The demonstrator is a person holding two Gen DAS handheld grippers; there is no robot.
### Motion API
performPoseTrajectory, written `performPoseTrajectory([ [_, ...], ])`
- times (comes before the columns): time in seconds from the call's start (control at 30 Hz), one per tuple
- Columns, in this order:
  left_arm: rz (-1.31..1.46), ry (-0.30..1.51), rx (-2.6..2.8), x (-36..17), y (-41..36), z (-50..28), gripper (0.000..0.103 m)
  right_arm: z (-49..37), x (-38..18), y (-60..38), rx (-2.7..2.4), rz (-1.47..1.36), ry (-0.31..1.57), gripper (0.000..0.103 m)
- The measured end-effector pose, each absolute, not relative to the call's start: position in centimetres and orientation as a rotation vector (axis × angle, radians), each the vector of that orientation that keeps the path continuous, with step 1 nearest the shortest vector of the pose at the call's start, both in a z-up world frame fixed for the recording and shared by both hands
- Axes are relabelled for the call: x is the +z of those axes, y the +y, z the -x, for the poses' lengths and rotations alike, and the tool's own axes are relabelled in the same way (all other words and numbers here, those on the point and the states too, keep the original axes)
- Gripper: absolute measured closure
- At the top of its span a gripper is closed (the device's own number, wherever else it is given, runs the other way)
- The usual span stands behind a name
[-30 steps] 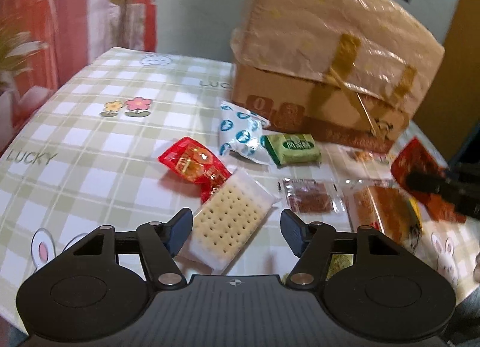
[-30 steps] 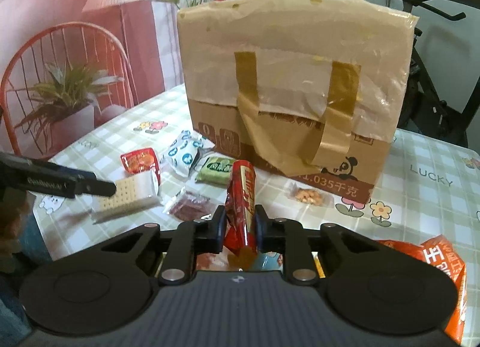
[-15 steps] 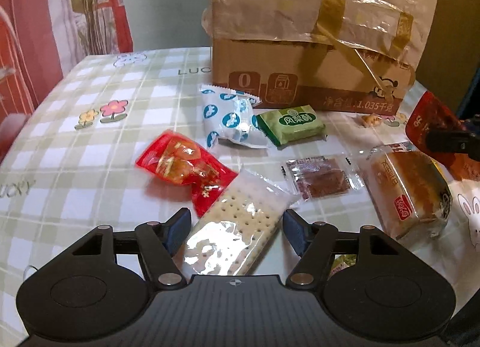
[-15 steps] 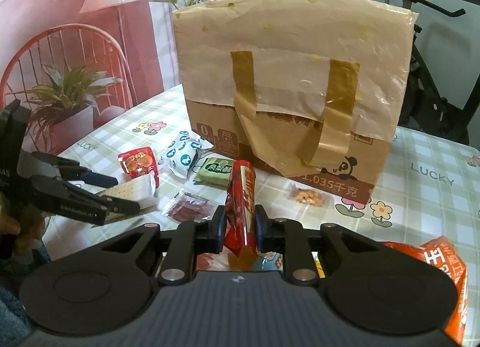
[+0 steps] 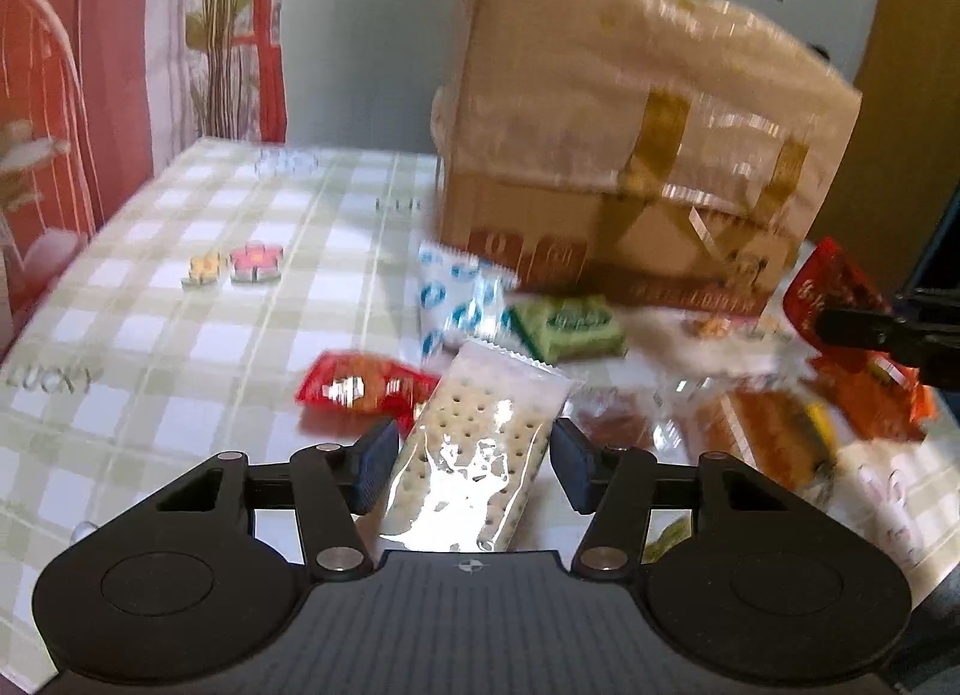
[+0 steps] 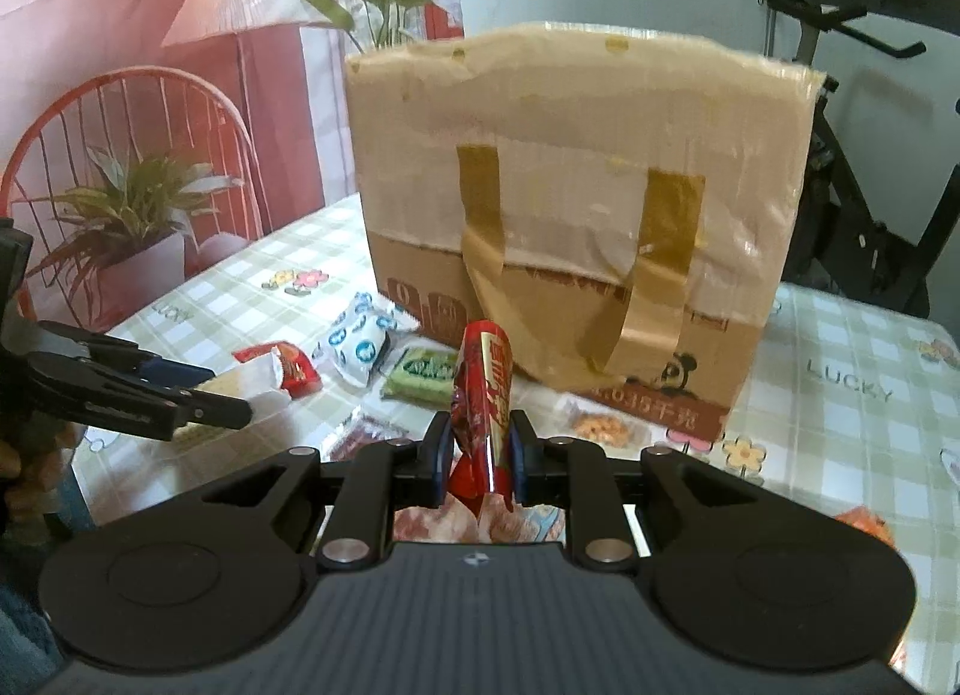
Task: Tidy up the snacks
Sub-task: 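Carry the cracker pack and red stick snack over the box, then open both tools to drop the snacks into the box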
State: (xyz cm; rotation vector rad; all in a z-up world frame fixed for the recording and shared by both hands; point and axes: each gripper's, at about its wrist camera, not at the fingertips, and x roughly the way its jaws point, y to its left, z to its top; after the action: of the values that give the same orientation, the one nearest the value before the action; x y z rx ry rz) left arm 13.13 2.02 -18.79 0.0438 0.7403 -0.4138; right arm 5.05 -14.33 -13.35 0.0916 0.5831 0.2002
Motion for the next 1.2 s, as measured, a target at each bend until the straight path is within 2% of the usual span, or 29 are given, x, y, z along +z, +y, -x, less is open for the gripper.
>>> performPoseTrajectory([
  [0.43, -0.018, 0.455, -0.457, -8.3, -1.2, -15.0, 0.044, -7.3, -4.7, -17.0, 0.207, -0.105, 0.38, 0.083],
  [0.73, 0.055, 0.371, -0.45, -2.8, -4.2, -20.5, 0.044, -12.4, 0.7, -19.2, 0.199, -0.051, 0.32, 0.083],
  [0.97, 0.05, 0.367, -0.424, -1.0, -6.2, -24.7, 0.044, -17.7, 2.0, -21.3, 0.151, -0.048, 0.352, 0.083],
  [1.2, -0.016, 0.389, -0.409, -1.7, -8.4, -27.3, 0.044, -21.0, 0.3, -22.9, 0.106, -0.073, 0.428, 0.083],
])
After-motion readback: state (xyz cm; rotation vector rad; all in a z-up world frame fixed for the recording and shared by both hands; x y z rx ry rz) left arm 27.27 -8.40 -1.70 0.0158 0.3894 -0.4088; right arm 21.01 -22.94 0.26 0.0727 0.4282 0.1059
